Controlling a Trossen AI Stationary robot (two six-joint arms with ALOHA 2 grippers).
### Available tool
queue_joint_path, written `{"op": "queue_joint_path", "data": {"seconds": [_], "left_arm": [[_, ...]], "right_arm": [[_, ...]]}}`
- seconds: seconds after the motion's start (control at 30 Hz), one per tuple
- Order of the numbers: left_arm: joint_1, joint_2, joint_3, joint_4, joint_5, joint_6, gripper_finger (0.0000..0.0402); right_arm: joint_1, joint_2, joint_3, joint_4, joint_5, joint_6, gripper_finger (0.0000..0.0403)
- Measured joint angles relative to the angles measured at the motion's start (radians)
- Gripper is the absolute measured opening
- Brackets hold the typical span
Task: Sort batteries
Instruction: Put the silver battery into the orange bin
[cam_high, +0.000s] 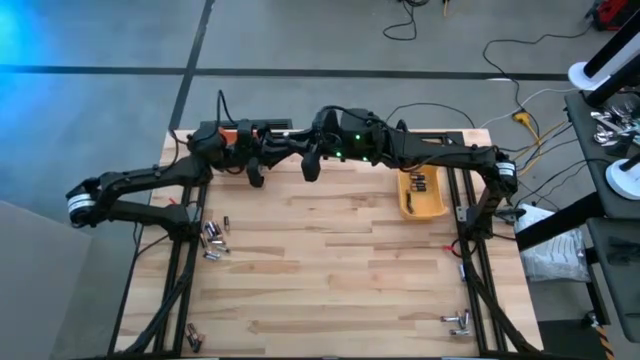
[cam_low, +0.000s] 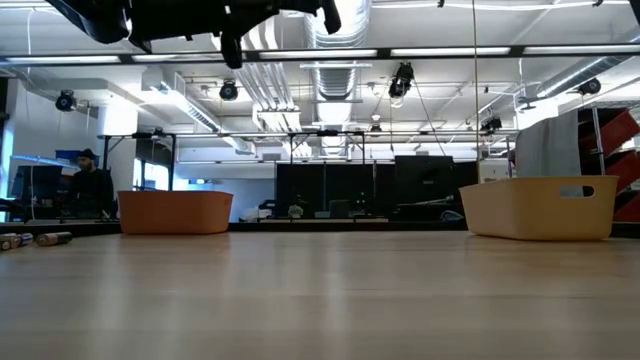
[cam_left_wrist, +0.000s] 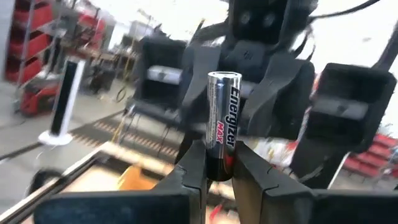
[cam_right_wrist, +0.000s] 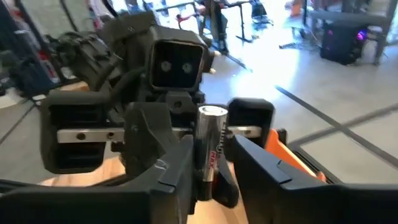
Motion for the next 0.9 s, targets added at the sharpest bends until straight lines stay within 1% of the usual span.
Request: {"op": "queue_joint_path", "data": {"seconds": [0.07,0.13,0.17,0.23,0.3,0.33,0.4,0.43,0.5,0.53,0.6,0.67,0.7,0.77,0.9], "left_arm": [[0.033,-0.030,0.003,-0.102,-0.001,0.031,0.0028],[0.080,-0.065,0.037,-0.282,-0.012,0.100,0.0028],[0.109,-0.082,0.063,-0.406,-0.031,0.149,0.0028],[0.167,-0.095,0.130,-0.690,-0.118,0.247,0.0028],[0.236,-0.070,0.203,-0.963,-0.230,0.301,0.0028],[0.278,-0.048,0.236,-1.079,-0.282,0.311,0.0028],[0.352,0.005,0.278,-1.240,-0.358,0.335,0.0028],[0.383,0.031,0.289,-1.273,-0.379,0.358,0.0028],[0.437,0.081,0.292,-1.288,-0.399,0.408,0.0028],[0.465,0.109,0.292,-1.293,-0.400,0.395,0.0028],[0.542,0.182,0.297,-1.334,-0.373,0.284,0.0028],[0.613,0.254,0.298,-1.376,-0.327,0.231,0.0028],[0.638,0.283,0.297,-1.371,-0.317,0.215,0.0028],[0.661,0.325,0.295,-1.338,-0.309,0.178,0.0028],[0.666,0.371,0.294,-1.277,-0.306,0.114,0.0028]], "right_arm": [[0.000,-0.004,0.012,-0.023,0.022,0.005,0.0122],[-0.001,-0.018,0.038,-0.064,0.030,-0.006,0.0135],[-0.001,-0.024,0.054,-0.084,0.030,-0.014,0.0141],[0.000,-0.041,0.087,-0.146,0.030,-0.018,0.0150],[0.000,-0.047,0.120,-0.236,0.030,-0.013,0.0155],[0.002,-0.047,0.136,-0.286,0.030,-0.013,0.0157],[0.007,-0.047,0.158,-0.393,0.030,-0.005,0.0158],[0.009,-0.046,0.165,-0.428,0.030,0.004,0.0157],[0.016,-0.046,0.169,-0.479,0.030,0.025,0.0152],[0.019,-0.047,0.168,-0.496,0.030,0.038,0.0149],[0.025,-0.047,0.163,-0.529,0.030,0.068,0.0142],[0.030,-0.046,0.155,-0.549,0.029,0.089,0.0134],[0.033,-0.046,0.152,-0.551,0.029,0.091,0.0131],[0.036,-0.046,0.150,-0.557,0.029,0.085,0.0124],[0.036,-0.046,0.148,-0.559,0.029,0.063,0.0111]]}}
